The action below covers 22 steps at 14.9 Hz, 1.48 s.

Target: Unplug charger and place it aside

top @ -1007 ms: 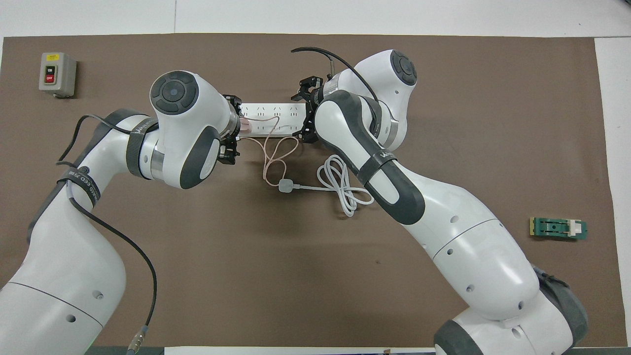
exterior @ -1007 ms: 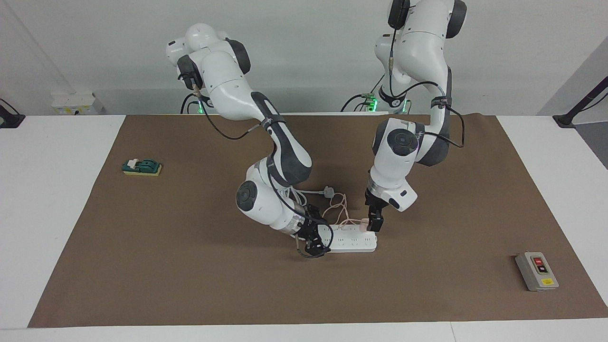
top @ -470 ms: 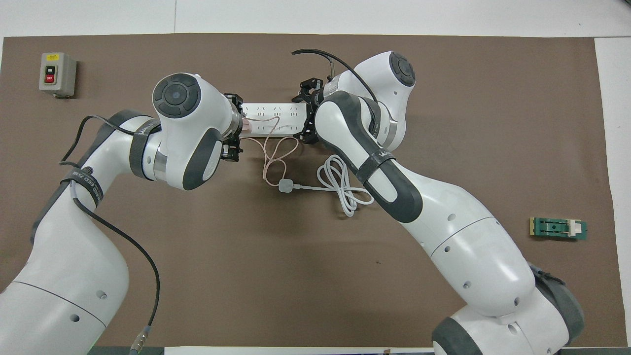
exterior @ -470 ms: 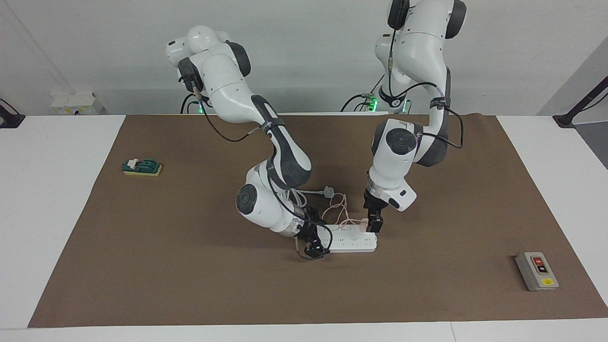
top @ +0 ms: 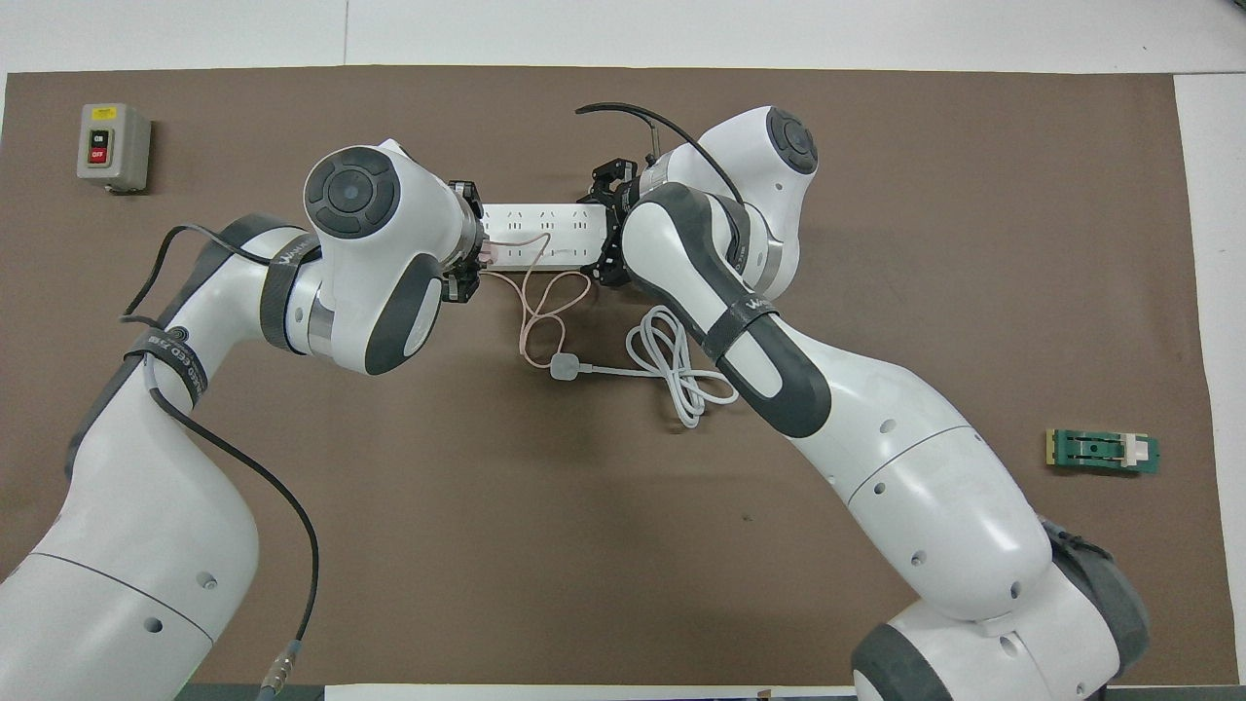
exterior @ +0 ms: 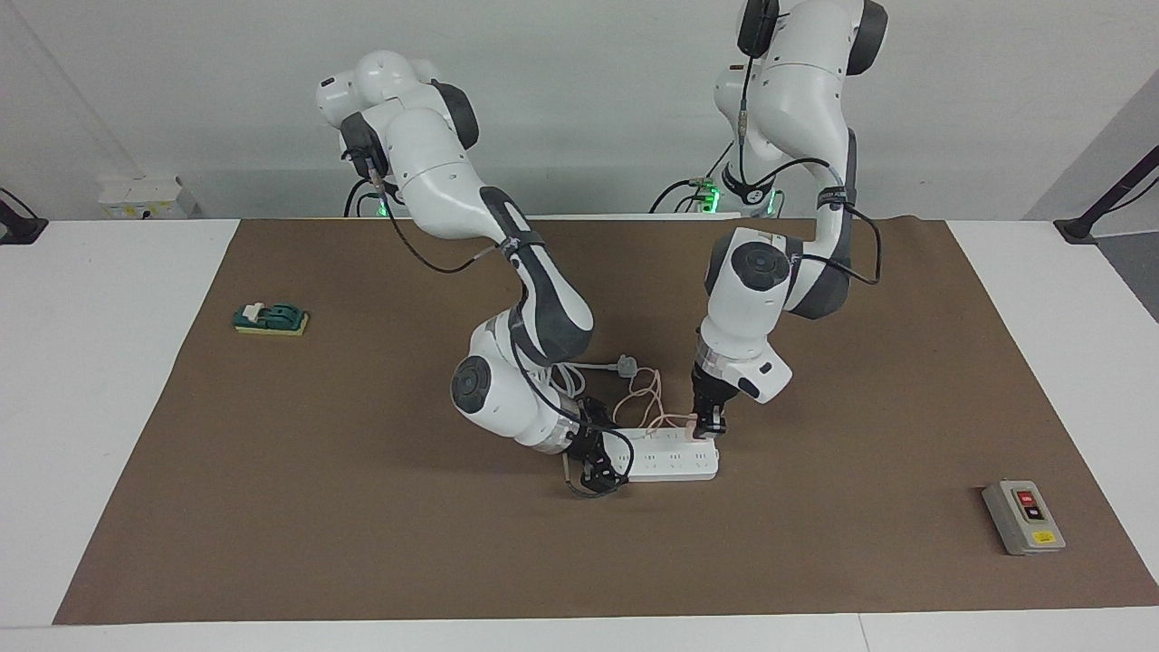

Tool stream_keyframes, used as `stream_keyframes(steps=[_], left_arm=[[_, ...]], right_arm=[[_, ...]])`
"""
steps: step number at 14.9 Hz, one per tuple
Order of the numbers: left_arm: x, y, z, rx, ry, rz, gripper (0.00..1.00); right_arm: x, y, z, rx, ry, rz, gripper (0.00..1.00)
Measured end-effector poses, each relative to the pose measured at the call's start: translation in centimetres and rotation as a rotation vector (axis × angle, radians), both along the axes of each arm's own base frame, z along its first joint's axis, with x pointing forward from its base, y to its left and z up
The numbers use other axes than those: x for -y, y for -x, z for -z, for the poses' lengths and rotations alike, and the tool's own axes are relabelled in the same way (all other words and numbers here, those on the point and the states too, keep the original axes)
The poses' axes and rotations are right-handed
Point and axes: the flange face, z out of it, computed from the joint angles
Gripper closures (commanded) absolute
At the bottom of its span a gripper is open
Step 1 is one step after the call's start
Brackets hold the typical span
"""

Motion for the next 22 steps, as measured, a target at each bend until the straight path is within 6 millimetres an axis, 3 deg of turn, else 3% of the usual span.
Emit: stream_keyframes(steps=[10,15,17,20,21,22], left_arm=[[0.1,-0.1,-0.1,-0.002,-0.004,-0.002,1.0],[0.6,-1.0,-0.8,-0.053,-0.034,0.004,1.0],[0.2,-1.7,-3.0,-0.055,-0.048,-0.001,1.0],[-3.8,-3.4,-7.6,-0.036,-0.065,-0.03,1.0],[-5.4,-3.5,-9.1,-0.041,-0.072,-0.014,1.0],[-7.1,-3.2,-10.6,-0.06,-0.087,0.022,1.0]], right_arm=[[0.0,0.0,0.0,0.0,0.0,0.0,0.78],[0.0,0.0,0.0,0.0,0.0,0.001,0.78],[0.0,0.0,0.0,0.0,-0.001,0.002,0.78],[0.0,0.0,0.0,0.0,-0.001,0.002,0.77],[0.0,0.0,0.0,0.0,-0.001,0.002,0.74],[0.0,0.0,0.0,0.0,-0.001,0.002,0.55]])
